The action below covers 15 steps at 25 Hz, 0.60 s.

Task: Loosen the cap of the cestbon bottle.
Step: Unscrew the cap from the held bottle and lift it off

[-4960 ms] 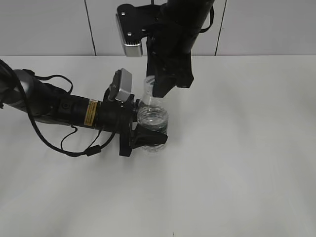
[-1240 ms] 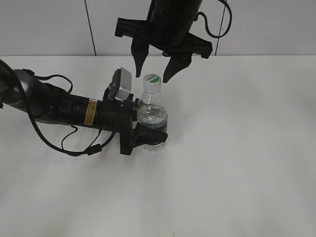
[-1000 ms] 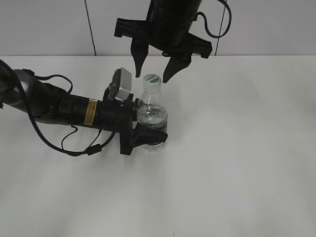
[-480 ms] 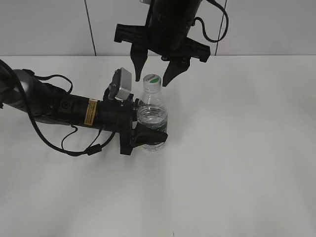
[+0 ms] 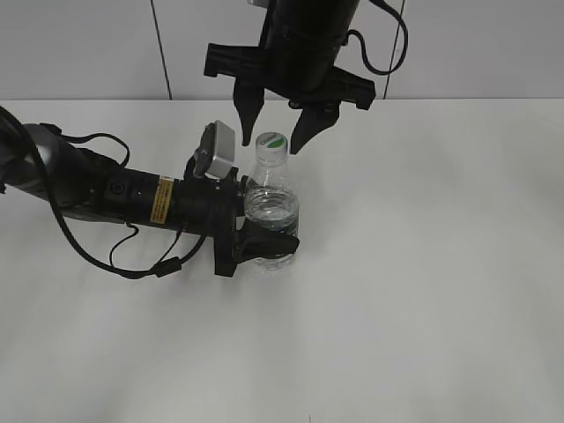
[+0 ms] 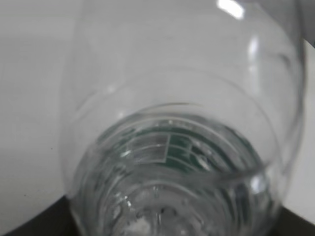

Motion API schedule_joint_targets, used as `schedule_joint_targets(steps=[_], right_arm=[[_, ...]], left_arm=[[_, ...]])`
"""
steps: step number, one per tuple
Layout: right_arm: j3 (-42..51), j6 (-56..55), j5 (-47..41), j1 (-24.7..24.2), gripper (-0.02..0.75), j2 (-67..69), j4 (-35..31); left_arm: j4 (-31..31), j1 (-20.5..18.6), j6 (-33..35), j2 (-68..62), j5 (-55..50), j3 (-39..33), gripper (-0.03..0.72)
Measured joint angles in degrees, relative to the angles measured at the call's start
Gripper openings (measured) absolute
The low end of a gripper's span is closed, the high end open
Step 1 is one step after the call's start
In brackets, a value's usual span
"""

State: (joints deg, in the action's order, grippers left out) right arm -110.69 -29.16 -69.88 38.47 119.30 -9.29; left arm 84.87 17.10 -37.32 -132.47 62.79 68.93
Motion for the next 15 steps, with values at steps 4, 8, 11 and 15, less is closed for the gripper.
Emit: schedule_joint_targets(steps=[4,8,11,15], right_arm=[[0.0,0.47,0.0,0.0,0.419,0.0,0.0],[0.0,0.98,0.0,0.0,0.419,0.0,0.0],[0.0,1.09,0.0,0.0,0.419,0.0,0.0],[0.0,1.27,0.0,0.0,0.419,0.0,0.16]], left_arm=[[0.0,0.0,0.0,0.0,0.0,0.0,0.412],[0.0,0.0,0.0,0.0,0.0,0.0,0.412],[0.0,0.0,0.0,0.0,0.0,0.0,0.412],[0.0,0.0,0.0,0.0,0.0,0.0,0.412]])
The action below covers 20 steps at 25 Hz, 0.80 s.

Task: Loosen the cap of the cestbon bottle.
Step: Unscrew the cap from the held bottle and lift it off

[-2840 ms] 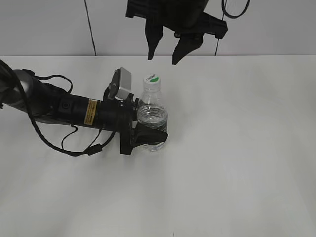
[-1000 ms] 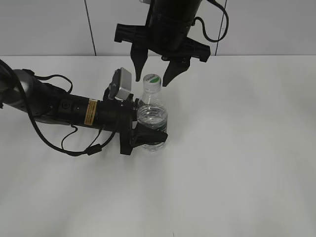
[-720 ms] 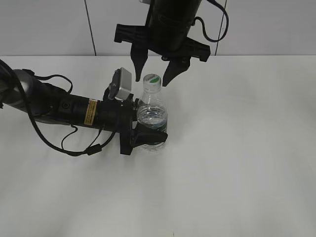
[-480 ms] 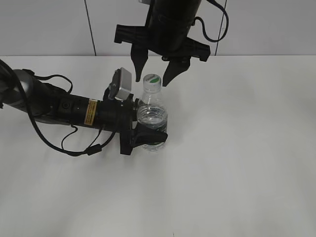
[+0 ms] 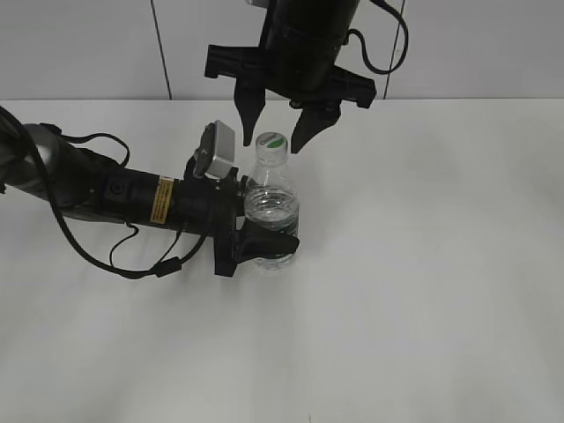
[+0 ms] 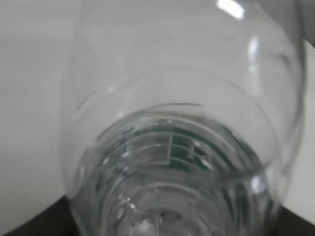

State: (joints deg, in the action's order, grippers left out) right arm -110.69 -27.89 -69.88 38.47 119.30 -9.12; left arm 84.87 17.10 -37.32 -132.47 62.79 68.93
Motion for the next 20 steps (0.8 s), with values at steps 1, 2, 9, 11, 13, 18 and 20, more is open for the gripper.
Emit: schedule_joint_targets(steps=[1,2,9,11,13,18,20], right_arm=[[0.0,0.09,0.0,0.0,0.419,0.0,0.23],[0.0,0.09,0.0,0.0,0.419,0.0,0.44],[0.0,0.1,0.0,0.0,0.419,0.0,1.19],[0.0,0.1,0.0,0.0,0.419,0.0,1.19],[0.0,0.1,0.0,0.0,0.419,0.0,1.19],[0.0,0.16,0.0,0.0,0.419,0.0,1.19],[0.0,0.16,0.0,0.0,0.419,0.0,1.19]], left_arm=[[0.0,0.0,0.0,0.0,0.0,0.0,0.412],[0.0,0.0,0.0,0.0,0.0,0.0,0.412],[0.0,0.0,0.0,0.0,0.0,0.0,0.412],[0.0,0.0,0.0,0.0,0.0,0.0,0.412],[0.0,0.0,0.0,0.0,0.0,0.0,0.412],[0.0,0.0,0.0,0.0,0.0,0.0,0.412],[0.0,0.0,0.0,0.0,0.0,0.0,0.412]])
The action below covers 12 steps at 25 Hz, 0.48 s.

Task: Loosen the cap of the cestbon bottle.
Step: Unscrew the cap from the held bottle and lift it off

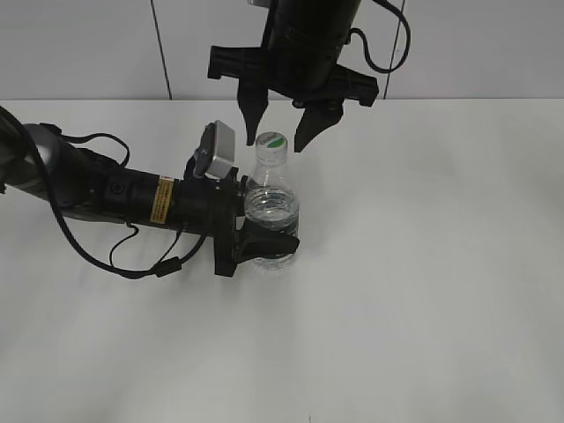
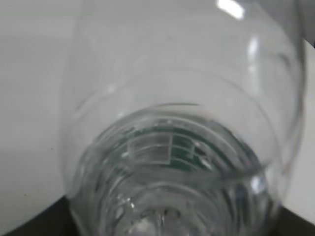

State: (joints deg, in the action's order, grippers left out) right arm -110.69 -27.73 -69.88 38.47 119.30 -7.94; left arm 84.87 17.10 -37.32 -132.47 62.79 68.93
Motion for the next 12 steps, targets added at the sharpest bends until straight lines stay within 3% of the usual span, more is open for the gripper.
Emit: schedule_joint_targets(steps=[12], right_arm=[[0.0,0.0,0.0,0.0,0.419,0.0,0.05]], left_arm=[[0.0,0.0,0.0,0.0,0.0,0.0,0.412]])
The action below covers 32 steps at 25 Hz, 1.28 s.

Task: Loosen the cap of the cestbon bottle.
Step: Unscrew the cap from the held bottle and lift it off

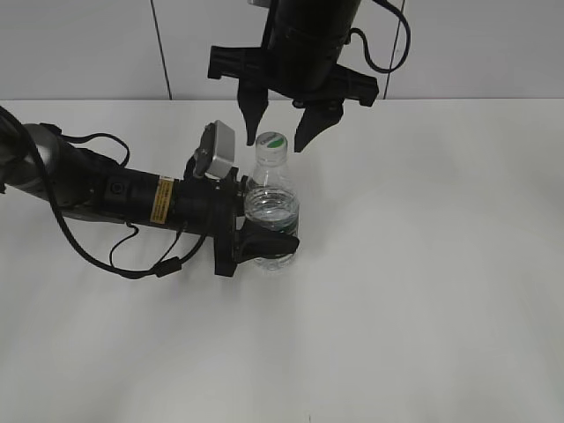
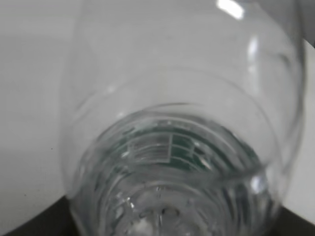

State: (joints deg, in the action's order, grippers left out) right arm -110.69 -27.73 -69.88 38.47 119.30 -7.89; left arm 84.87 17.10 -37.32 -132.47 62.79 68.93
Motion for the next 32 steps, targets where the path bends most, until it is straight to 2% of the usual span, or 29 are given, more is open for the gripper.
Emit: schedule_joint_targets(steps=[23,28,32], right_arm=[[0.04,0.2,-0.02,0.0,0.417,1.49,-1.63],[0.04,0.36,-0.21,0.0,0.33,1.49,-1.32],[0.04,1.21,-0.33,0.0,0.331,1.49,-1.27]], left_arm=[[0.0,0.0,0.0,0.0,0.0,0.0,0.412],[0.0,0.0,0.0,0.0,0.0,0.0,0.412],[0.0,0.0,0.0,0.0,-0.05,0.0,0.412]])
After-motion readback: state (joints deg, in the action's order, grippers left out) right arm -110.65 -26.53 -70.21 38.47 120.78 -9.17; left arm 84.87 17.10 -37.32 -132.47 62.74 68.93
